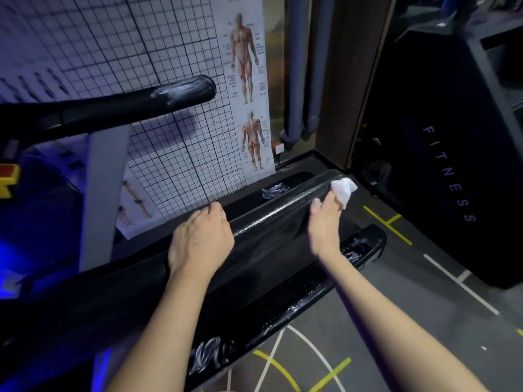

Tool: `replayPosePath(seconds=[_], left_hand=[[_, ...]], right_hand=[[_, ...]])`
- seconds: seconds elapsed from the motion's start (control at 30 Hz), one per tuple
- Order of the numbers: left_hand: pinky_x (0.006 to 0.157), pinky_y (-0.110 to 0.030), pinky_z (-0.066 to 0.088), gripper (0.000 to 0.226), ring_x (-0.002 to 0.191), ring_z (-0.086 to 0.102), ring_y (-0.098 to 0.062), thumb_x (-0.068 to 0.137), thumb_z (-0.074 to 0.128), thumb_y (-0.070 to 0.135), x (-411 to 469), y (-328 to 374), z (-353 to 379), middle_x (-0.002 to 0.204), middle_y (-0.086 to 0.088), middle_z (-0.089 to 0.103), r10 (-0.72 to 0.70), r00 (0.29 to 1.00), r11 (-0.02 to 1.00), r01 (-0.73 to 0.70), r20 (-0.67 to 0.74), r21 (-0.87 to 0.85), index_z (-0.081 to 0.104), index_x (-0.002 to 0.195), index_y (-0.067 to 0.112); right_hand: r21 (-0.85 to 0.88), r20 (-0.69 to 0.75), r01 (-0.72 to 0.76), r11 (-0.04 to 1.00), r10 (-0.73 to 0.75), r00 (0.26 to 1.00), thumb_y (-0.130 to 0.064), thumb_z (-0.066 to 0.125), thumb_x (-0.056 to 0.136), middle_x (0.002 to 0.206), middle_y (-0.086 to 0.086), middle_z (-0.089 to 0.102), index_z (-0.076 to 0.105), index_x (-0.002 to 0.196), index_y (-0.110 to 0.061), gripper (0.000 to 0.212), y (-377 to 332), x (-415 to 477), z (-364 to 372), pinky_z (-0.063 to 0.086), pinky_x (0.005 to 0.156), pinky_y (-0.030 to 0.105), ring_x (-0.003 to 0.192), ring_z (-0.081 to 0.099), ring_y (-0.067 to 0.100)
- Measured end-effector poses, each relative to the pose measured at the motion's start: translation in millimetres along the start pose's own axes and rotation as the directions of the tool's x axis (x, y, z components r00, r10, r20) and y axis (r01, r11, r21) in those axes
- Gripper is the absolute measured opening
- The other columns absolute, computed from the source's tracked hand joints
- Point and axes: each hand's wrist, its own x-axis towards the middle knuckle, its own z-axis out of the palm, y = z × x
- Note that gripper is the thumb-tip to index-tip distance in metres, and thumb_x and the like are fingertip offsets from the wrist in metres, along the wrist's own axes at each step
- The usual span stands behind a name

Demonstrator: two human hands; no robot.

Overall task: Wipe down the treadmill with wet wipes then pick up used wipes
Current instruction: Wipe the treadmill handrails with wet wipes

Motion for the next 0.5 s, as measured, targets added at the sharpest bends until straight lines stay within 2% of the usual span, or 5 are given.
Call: replayPosePath(seconds=[0.13,0.23,0.4,0.43,0.5], left_hand=[[0.066,-0.034,0.038,0.024,0.078,0.048,-0.015,0.108,0.03,0.028,0.0,-2.3,2.9,0.098,-0.001,0.068,0.002,1.0,1.0,-0.003,-0.011,-0.012,0.052,0.108,0.02],[0.065,-0.034,0.036,0.023,0.077,0.047,-0.016,0.108,0.031,0.027,-0.5,-0.6,1.3,0.098,-0.001,0.068,0.0,1.0,1.0,0.0,-0.019,-0.014,0.053,0.108,0.019],[0.066,-0.035,0.035,0.023,0.078,0.05,-0.018,0.108,0.031,0.027,-0.6,-0.2,0.2,0.099,-0.003,0.069,0.001,1.0,1.0,-0.001,-0.008,0.008,0.052,0.109,0.019],[0.066,-0.035,0.035,0.023,0.078,0.048,-0.018,0.108,0.031,0.028,-1.0,-0.3,0.0,0.098,-0.003,0.069,-0.002,1.0,1.0,0.002,-0.007,0.009,0.052,0.109,0.02],[0.065,-0.035,0.036,0.022,0.077,0.047,-0.017,0.108,0.03,0.028,-1.9,-0.3,-0.2,0.096,-0.002,0.068,-0.004,1.0,1.0,0.004,-0.002,0.007,0.051,0.108,0.02]], right_hand=[[0.094,-0.053,0.027,0.995,-0.022,0.998,-0.046,0.025,0.093,0.138,0.012,0.043,0.037,0.139,-0.006,0.061,2.7,1.1,0.8,0.033,0.112,0.052,0.124,0.039,0.026],[-0.027,0.102,0.018,0.999,-0.015,0.995,-0.049,0.027,0.091,0.14,0.013,0.041,0.039,0.133,-0.005,0.062,4.2,-43.1,22.2,0.033,0.113,0.052,0.126,0.036,0.028],[-0.037,0.326,0.513,0.858,-0.475,0.818,-0.05,0.032,0.101,0.159,0.012,0.026,0.026,0.155,-0.003,0.071,-0.7,-119.5,36.7,0.013,0.125,0.045,0.148,0.021,0.026],[-0.043,0.287,0.494,0.869,-0.463,0.839,-0.047,0.034,0.1,0.153,0.012,0.033,0.033,0.151,-0.002,0.068,-6.5,-114.8,35.5,0.015,0.123,0.049,0.145,0.025,0.028],[-0.028,0.169,0.194,0.981,-0.187,0.968,-0.047,0.034,0.092,0.13,0.018,0.045,0.045,0.133,0.004,0.066,-11.3,-85.1,37.0,0.022,0.12,0.057,0.134,0.034,0.037]])
